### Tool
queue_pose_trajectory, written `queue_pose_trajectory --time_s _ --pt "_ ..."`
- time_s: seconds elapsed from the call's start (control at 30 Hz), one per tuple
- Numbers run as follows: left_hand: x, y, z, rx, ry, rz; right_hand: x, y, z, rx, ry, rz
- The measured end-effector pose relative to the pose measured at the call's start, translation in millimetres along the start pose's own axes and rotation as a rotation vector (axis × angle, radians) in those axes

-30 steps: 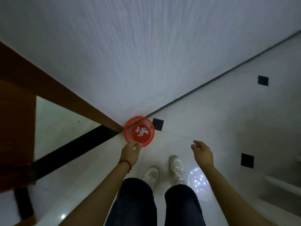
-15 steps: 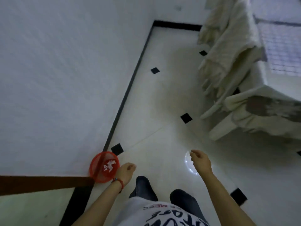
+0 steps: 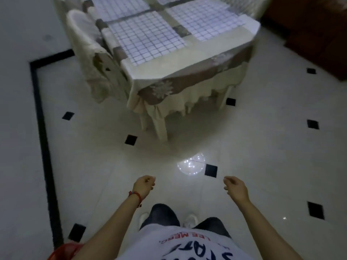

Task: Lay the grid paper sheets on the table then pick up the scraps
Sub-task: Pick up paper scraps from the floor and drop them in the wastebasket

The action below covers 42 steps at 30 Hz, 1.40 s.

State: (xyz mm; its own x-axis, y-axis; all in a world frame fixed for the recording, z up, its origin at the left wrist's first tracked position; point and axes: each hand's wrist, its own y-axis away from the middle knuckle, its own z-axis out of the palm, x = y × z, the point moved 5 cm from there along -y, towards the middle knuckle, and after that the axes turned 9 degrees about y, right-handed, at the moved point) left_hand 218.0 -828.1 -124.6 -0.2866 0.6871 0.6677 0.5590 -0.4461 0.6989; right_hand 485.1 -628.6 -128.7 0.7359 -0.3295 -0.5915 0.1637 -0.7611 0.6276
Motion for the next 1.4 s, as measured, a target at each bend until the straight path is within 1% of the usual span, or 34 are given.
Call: queue_pose_trajectory --time_s 0.1,0.17,0.27,0.37,0.5,0.6,0.73,0.87,1.03,1.13,1.23,1.4 --pt "45.6 -7.5 66.9 -0.122 -0.092 0.055 38.8 -9.6 -50.1 0.088 -0.102 0.098" --pt "70.8 -18.3 99.6 -0.169 -0.142 0.069 61.8 -15.1 -73.6 0.130 -0.178 0.167" --pt "103.5 -41.1 135.8 -0.205 -0.210 0.037 89.7 -24.0 -102.1 0.196 -0.274 0.269" --pt "135.1 -68.5 166.8 -0.210 -0.201 -0.024 104.1 -41.3 -128.3 0.246 -0.371 0.357" --pt "182.3 -115.0 210.8 -0.213 -0.204 -0.050 89.5 -93.4 -172.6 0.312 -0.480 0.408" --pt "221.0 -150.9 243.2 -0.215 -0.234 -0.066 61.2 -142.7 -212.2 0.353 -0.542 0.410" --pt "284.6 -186.5 298.3 -0.257 -0.223 -0.097 23.6 -202.1 -272.0 0.407 -0.610 0.379" --pt "360.5 -219.3 379.3 -0.294 -0.208 -0.088 11.5 -248.2 -326.5 0.447 -0.663 0.396" --pt "456.3 -244.8 510.8 -0.423 -0.259 -0.035 24.3 -301.6 -383.1 0.502 -0.731 0.462" --pt "504.8 -261.6 585.3 -0.481 -0.286 0.018 30.7 -347.7 -421.1 0.500 -0.759 0.489" --pt "542.2 -279.2 644.4 -0.480 -0.288 0.044 30.1 -404.0 -471.9 0.483 -0.747 0.469" --pt "577.6 -306.7 688.7 -0.386 -0.282 0.008 12.7 -485.4 -560.5 0.410 -0.673 0.447"
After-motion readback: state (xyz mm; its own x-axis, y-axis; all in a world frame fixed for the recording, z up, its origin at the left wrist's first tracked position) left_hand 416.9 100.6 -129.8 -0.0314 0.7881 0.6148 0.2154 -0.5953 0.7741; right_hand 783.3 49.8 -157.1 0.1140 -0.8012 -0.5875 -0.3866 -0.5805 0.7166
